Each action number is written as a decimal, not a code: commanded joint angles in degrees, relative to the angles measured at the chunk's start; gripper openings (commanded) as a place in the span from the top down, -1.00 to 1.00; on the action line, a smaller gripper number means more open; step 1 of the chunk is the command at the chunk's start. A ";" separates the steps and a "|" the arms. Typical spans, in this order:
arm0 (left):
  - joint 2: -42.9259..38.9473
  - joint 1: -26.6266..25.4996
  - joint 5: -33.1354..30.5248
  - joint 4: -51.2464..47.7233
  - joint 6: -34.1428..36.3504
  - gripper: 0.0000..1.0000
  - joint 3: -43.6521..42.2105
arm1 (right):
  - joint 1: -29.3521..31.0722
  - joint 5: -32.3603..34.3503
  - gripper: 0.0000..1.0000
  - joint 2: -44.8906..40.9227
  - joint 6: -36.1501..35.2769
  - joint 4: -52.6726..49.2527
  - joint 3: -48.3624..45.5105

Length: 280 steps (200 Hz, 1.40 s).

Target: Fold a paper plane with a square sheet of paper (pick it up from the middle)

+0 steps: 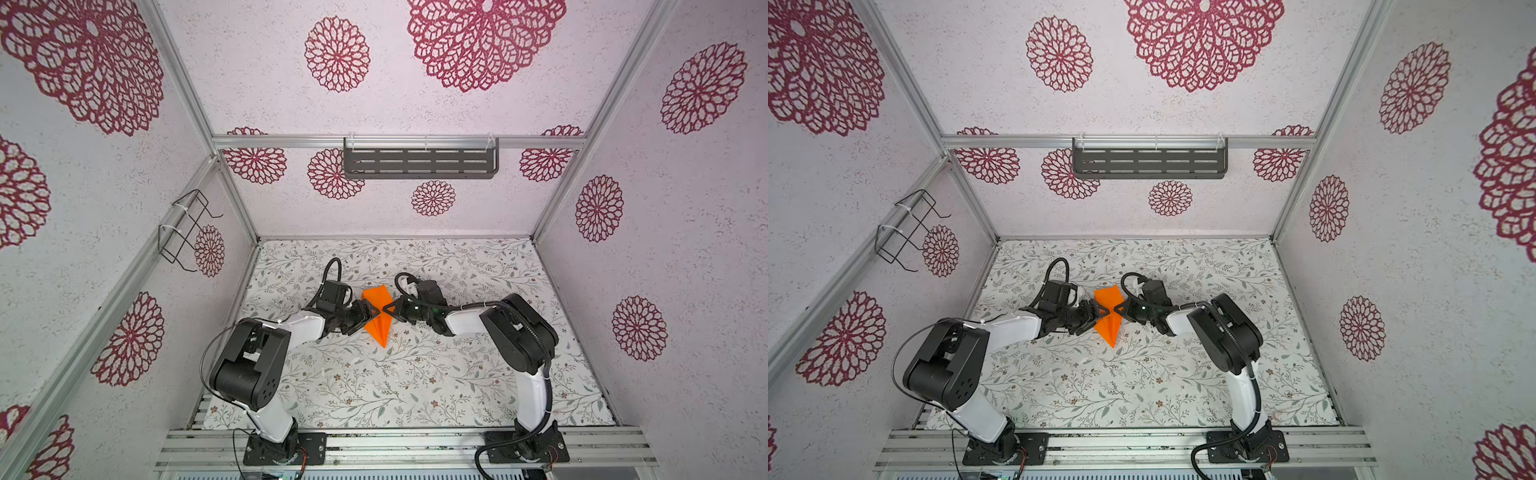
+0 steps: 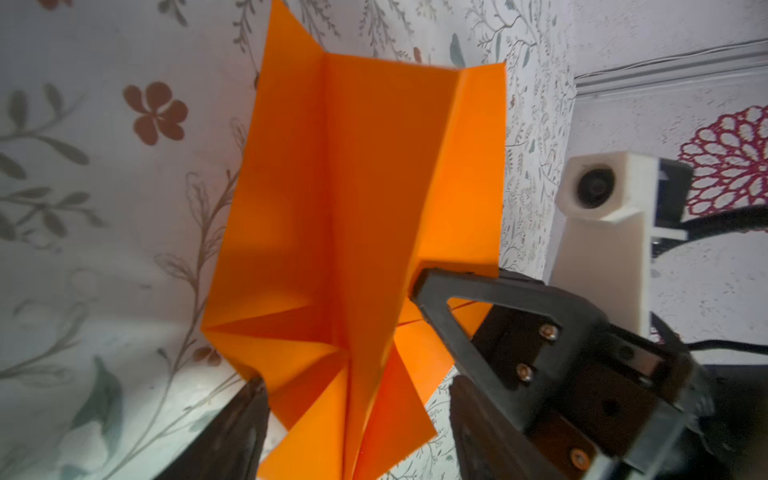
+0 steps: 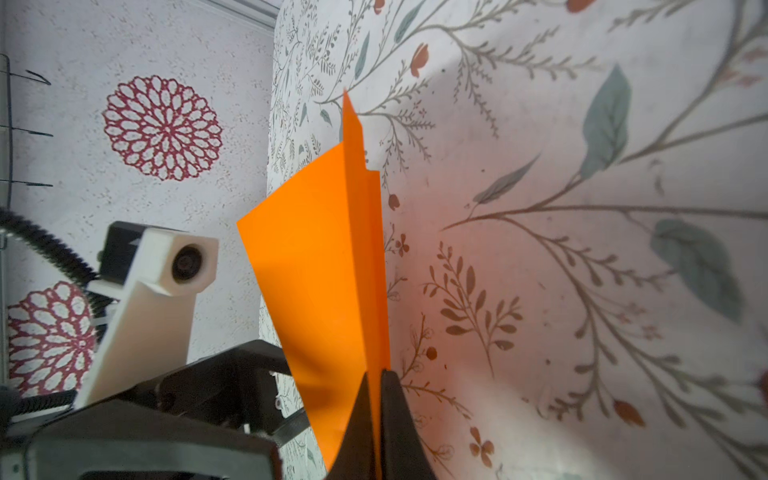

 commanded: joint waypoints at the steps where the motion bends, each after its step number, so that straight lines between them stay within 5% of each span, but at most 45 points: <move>1: 1.64 -0.14 1.27 0.45 2.00 -0.53 0.74 | -0.26 -1.45 0.85 0.85 0.69 2.36 0.53; 76: 1.08 -0.59 7.96 3.45 0.08 -0.12 0.00 | -0.30 -0.36 0.85 1.56 0.84 0.41 0.97; 139: 3.76 -1.56 9.75 3.80 -1.74 -0.15 0.74 | -0.30 -0.45 0.85 2.22 1.50 0.62 1.06; 211: 4.40 -3.69 3.36 -6.39 -1.28 -0.08 3.76 | -0.21 -3.12 0.80 1.84 2.09 4.35 0.61; 280: 6.31 -3.79 -0.94 -11.00 -2.00 0.45 7.11 | -0.04 -5.87 0.57 0.48 1.97 5.62 -0.08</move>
